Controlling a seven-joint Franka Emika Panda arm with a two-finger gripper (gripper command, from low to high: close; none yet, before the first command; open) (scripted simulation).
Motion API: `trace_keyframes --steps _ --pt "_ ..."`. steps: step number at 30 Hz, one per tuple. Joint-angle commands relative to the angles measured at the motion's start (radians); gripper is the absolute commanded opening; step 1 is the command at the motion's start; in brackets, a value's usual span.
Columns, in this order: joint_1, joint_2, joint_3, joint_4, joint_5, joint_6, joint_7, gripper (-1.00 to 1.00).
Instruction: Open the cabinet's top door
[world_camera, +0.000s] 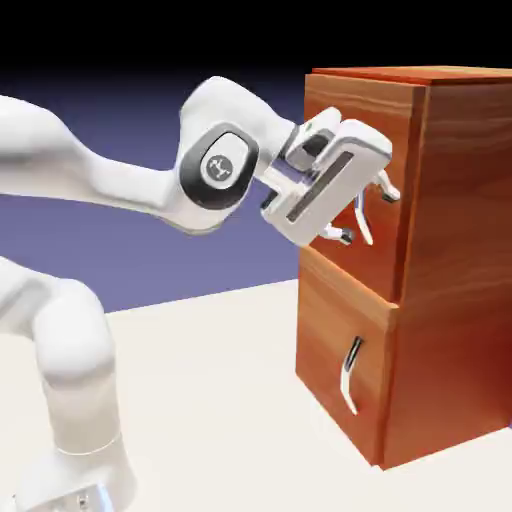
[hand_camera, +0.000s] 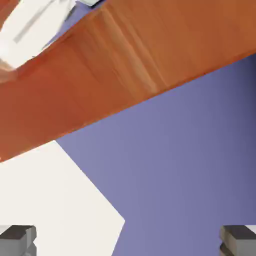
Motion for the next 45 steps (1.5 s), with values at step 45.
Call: trace_keyframes --steps 45 --pt "0.480 -0.190 -0.330 0.046 -1.869 0.372 -0.359 0.00"
